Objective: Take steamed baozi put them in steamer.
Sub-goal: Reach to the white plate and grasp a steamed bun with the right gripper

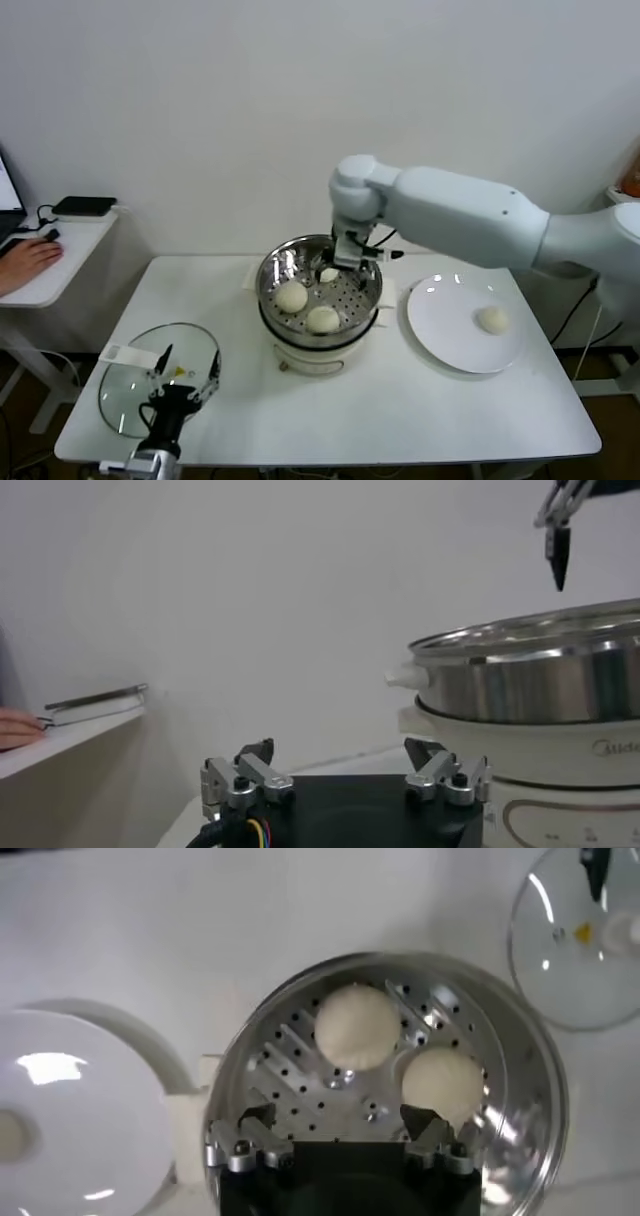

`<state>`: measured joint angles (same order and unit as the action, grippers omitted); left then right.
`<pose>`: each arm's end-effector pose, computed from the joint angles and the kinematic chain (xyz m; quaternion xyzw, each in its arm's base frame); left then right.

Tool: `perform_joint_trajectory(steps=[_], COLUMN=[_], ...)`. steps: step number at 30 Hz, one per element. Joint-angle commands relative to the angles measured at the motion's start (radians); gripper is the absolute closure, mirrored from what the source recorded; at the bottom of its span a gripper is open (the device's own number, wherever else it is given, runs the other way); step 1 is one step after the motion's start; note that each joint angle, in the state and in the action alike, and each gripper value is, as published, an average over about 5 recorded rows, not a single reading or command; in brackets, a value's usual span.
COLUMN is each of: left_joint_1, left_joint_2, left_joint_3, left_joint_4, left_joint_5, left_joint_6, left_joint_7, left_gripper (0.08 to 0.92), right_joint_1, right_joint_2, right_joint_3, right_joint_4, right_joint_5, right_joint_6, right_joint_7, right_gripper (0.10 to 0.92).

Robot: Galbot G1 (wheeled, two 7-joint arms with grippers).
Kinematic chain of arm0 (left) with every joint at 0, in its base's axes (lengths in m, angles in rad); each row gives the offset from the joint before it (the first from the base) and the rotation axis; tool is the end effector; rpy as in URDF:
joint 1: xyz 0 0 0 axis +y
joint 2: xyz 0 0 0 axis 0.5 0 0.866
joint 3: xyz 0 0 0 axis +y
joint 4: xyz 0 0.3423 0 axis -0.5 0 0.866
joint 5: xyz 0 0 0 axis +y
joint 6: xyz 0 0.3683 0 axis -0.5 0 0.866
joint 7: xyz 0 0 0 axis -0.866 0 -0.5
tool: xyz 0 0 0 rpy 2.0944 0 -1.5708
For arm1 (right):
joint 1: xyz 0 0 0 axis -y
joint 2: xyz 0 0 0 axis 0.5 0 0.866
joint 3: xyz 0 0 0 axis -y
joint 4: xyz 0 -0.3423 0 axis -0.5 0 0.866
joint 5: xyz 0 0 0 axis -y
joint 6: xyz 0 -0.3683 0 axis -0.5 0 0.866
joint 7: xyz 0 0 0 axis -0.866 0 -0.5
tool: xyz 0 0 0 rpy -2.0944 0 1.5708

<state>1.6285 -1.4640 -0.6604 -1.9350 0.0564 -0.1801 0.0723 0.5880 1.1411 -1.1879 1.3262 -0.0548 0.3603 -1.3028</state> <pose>0.1724 0.0692 -0.3585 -0.0121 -0.9938 -0.1083 0.0199 0.5418 0.1419 -0.0153 0.6564 -0.1458 0.7372 0.0667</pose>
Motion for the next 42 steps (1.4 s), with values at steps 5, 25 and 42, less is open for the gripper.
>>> perform_joint_trajectory(steps=[5,25,42], left_joint_1=[-0.002,0.036,0.06], left_joint_2=[-0.003,0.045,0.054], left_joint_3=[0.001,-0.009,-0.025], left_joint_4=[-0.024,-0.057,-0.068], left_joint_5=[-0.027,-0.103,-0.127], left_joint_6=[-0.001,0.001,-0.011], left_joint_7=[0.0,0.004,0.021], left_gripper=[0.177,0.177,0.177], right_joint_1=[0.197,-0.374,-0.537], right_joint_2=[-0.28,-0.497,-0.31], right_joint_3=[-0.234,0.296,0.57], right_joint_4=[-0.141,-0.432,-0.757], right_joint_5=[0.563,-0.019,-0.245], right_joint_6=[-0.313,-0.198,-0.157], right_joint_7=[0.038,0.033,0.076], right_gripper=[0.203,0.203,0.203])
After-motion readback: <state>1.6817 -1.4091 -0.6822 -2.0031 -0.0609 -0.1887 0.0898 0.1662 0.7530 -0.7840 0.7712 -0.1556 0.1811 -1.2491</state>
